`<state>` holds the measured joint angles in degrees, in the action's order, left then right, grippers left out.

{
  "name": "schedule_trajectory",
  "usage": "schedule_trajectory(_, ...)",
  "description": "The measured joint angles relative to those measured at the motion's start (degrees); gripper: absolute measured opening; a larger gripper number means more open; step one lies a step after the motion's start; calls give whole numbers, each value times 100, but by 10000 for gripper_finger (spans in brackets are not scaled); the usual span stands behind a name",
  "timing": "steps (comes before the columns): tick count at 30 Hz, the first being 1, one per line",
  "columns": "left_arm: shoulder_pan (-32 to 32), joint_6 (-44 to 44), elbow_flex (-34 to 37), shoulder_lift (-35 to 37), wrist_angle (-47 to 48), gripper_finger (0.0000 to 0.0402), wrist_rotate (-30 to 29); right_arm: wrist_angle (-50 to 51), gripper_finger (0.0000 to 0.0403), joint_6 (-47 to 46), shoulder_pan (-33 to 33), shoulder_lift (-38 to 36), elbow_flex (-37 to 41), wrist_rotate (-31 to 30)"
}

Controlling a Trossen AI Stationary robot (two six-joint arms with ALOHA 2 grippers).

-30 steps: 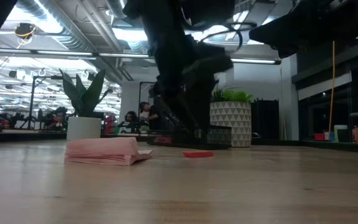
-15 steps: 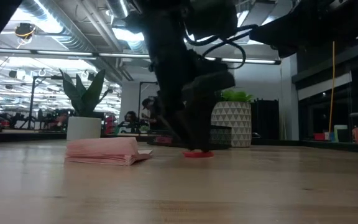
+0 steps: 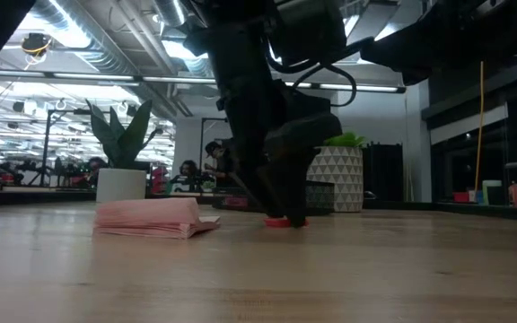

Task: Pick and place office supplies into organizer
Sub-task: Put the orange eraser into the black desk organizer

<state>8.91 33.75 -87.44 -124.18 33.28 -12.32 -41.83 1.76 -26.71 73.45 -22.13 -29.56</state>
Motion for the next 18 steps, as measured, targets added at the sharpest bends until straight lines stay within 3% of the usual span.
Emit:
schedule_trajectory(12, 4, -2, 7, -13, -4, 193, -36, 7, 7, 0, -1, 0, 0, 2)
schedule_trajectory(18, 4, -2, 7, -16, 80, 168, -31, 9, 7, 0, -1, 0, 0, 1)
